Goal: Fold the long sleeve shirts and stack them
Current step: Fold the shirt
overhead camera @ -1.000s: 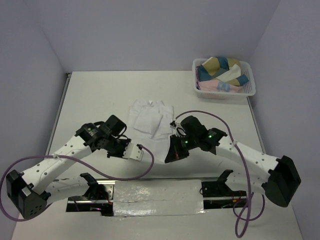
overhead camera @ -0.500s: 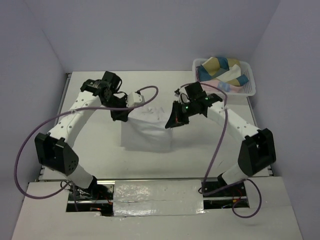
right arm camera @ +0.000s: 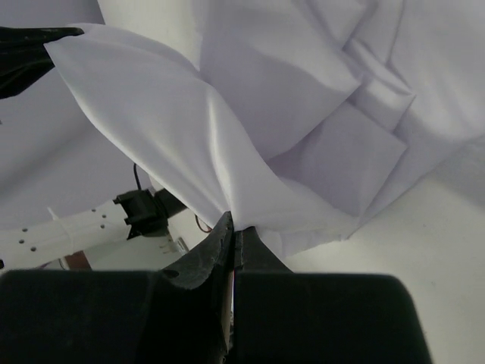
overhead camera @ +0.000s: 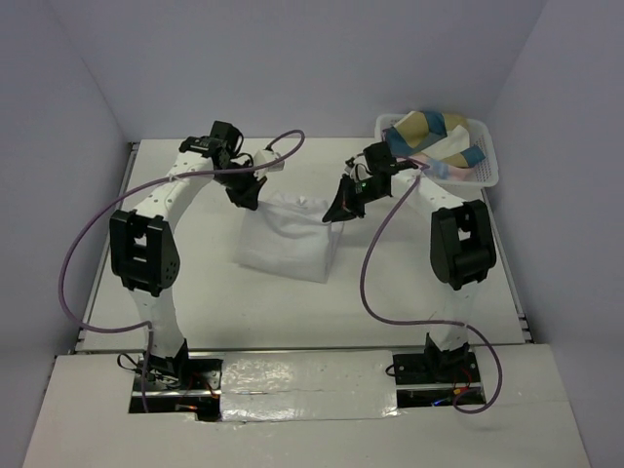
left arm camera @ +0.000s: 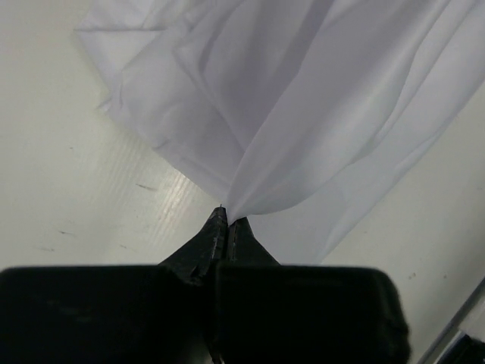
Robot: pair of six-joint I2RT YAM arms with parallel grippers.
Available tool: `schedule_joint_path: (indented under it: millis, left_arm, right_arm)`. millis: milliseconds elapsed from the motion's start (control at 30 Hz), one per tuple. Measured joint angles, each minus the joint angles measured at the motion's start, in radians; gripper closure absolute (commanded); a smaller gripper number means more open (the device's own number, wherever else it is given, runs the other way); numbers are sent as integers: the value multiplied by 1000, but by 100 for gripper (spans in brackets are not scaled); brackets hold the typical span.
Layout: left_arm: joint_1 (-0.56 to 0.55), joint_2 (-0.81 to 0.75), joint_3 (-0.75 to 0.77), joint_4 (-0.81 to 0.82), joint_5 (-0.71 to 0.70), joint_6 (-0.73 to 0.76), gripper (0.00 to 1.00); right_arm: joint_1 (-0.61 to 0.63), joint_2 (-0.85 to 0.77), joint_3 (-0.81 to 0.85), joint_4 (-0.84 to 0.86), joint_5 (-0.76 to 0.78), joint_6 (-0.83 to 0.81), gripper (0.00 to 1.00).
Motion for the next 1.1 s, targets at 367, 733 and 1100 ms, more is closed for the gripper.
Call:
schedule_joint_path:
  millis: [367,733,1100]
  left_arm:
    - [5,144,63,246,-17,-189,61]
    - [19,277,132,486,-190,-425,22]
    - [99,268,206,477,-17,-470,17]
  right_arm:
    - [-65,106,2,148,9,134,65]
    - [-74,168,251,142,331,96,45]
    - [49,-101,72,191,542,-16,27]
